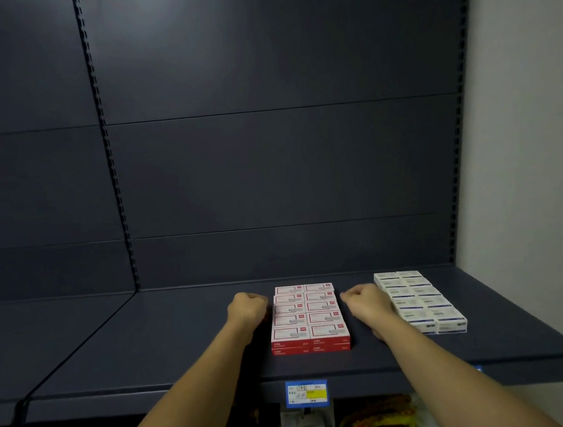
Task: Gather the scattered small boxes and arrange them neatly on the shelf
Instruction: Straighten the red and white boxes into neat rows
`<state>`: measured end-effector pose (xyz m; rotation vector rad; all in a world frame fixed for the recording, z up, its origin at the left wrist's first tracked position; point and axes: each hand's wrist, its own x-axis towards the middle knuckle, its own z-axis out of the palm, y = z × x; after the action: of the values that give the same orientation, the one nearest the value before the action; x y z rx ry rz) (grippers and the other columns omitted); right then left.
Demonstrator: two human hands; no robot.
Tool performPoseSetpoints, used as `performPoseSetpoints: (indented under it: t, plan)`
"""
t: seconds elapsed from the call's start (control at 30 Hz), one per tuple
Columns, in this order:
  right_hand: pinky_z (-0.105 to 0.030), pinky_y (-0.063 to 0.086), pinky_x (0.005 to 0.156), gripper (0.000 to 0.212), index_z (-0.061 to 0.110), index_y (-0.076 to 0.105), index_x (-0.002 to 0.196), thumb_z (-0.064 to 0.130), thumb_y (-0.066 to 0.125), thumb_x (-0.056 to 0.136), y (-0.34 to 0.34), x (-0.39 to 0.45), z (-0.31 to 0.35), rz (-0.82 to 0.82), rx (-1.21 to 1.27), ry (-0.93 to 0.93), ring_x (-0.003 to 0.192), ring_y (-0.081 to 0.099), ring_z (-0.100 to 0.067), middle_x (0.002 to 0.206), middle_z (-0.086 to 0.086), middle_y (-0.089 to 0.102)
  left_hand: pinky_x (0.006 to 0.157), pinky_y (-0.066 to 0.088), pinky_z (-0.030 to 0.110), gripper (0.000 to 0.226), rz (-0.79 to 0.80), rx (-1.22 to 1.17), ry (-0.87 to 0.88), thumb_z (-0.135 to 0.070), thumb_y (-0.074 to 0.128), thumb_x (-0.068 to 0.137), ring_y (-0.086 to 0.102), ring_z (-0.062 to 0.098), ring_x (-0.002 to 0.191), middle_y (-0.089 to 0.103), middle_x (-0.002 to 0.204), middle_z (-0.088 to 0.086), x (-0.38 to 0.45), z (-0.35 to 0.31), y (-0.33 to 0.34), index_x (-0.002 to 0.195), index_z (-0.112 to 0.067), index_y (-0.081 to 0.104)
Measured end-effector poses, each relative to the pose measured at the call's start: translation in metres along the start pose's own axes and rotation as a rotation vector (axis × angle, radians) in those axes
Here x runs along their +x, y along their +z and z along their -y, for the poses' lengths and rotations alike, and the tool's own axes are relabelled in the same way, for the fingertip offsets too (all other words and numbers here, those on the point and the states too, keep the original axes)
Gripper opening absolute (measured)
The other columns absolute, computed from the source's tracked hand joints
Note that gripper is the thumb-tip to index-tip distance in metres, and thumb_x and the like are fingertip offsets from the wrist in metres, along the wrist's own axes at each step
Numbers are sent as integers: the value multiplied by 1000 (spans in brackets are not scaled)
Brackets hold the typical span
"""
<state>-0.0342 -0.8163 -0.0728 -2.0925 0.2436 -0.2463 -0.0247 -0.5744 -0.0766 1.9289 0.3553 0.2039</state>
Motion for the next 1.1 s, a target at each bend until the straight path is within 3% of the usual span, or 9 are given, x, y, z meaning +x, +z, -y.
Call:
performPoseSetpoints:
  t: [0.17,0.3,0.37,0.47,0.73,0.9,1.1]
  plan:
    - [-32,55,84,19,15,74,98,28,67,87,11,18,1,3,39,27,93,68,-24,100,-8,74,57,45,28,18,-30,26,-14,-11,54,86,55,21,66,63,76,7,13,-8,14,70,-11,63]
    - [-26,50,79,13,14,73,93,26,70,88,14,25,8,7,73,32,91,67,-19,100,-5,72,54,45,28,22,-47,48,-7,-10,52,90,54,20,63,68,78,11,25,-13,21,69,-12,60]
    - [-25,48,77,9,17,69,85,25,71,89,16,25,9,17,78,35,89,64,-16,97,-2,70,55,47,27,24,-49,58,3,-11,52,92,56,20,63,73,87,15,29,-13,24,70,-10,63]
    - [-22,45,66,9,13,73,94,20,70,89,16,24,12,27,77,38,81,61,-12,94,0,69,57,49,25,24,-44,77,22,-9,53,92,60,19,65,73,90,12,29,-15,24,78,-4,72]
    - [-20,43,53,3,13,70,89,16,68,90,20,22,19,19,84,67,72,62,-9,89,0,70,75,60,34,19,-73,145,42,-11,55,90,69,24,82,70,92,7,27,-19,24,82,-13,71]
    - [-21,44,52,9,15,69,81,15,68,90,22,20,20,-1,77,71,72,64,-11,87,-2,71,73,60,33,19,-86,157,36,-15,57,90,69,22,79,70,90,5,29,-19,23,88,-10,75]
    - [-23,51,55,12,11,73,77,13,68,87,22,19,22,-15,79,84,72,67,-14,84,-4,73,73,59,31,17,-83,202,47,-17,59,93,68,20,79,69,88,2,32,-18,25,78,-17,68]
